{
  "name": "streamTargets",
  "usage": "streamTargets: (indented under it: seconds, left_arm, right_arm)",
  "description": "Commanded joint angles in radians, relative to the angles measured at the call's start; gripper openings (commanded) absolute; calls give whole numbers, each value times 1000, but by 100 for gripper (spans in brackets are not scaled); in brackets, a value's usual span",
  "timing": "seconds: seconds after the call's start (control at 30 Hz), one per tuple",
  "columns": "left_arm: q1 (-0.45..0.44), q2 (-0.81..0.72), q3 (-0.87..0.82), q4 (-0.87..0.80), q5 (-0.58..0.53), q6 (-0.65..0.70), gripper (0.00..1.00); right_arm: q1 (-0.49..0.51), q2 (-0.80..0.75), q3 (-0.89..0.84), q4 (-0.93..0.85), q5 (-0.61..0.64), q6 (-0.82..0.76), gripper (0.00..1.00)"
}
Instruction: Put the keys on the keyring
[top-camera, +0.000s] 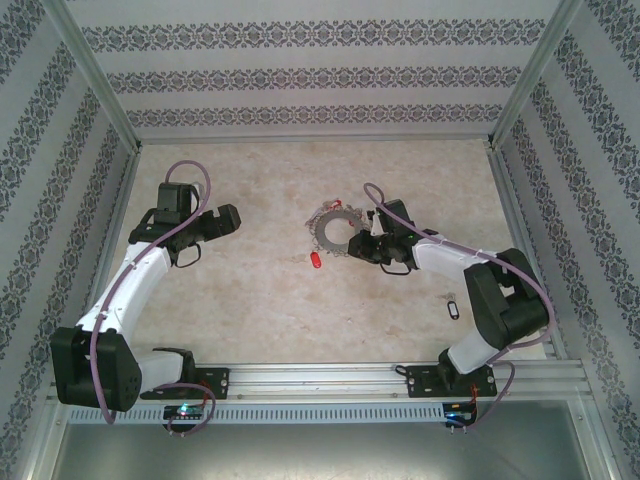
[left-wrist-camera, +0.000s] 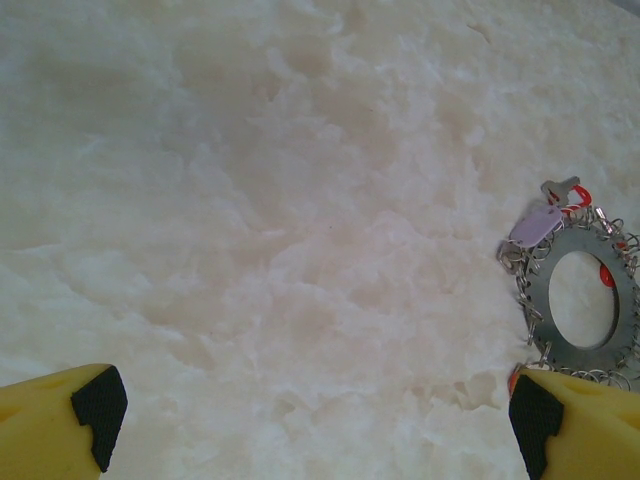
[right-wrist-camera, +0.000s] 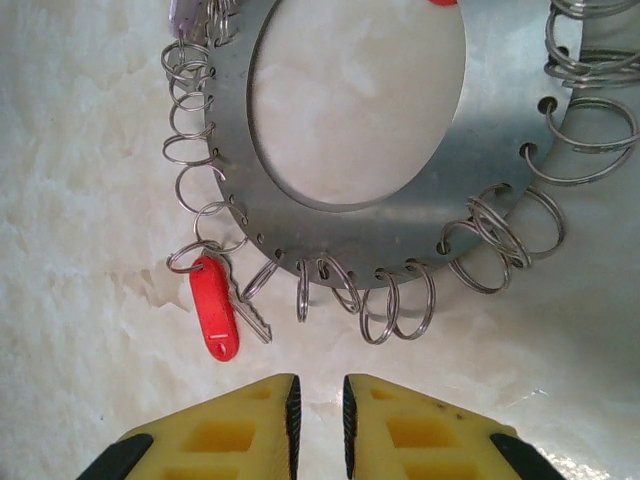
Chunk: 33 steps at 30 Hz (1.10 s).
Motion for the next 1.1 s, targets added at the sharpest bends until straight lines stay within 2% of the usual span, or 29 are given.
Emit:
streamTargets:
  seconds: [0.0, 0.4, 1.07]
  left_arm:
    - [-10, -24, 19, -15, -3, -8, 99]
    - [-11, -35, 18, -16, -3, -10, 99]
    - [-10, -39, 18, -19, -6, -9, 99]
  right_arm:
    - [-1, 34, 21, 10, 17, 24, 20]
    - [10, 98, 57, -10, 19, 14, 25]
    - [20, 143, 75, 1, 34, 24, 23]
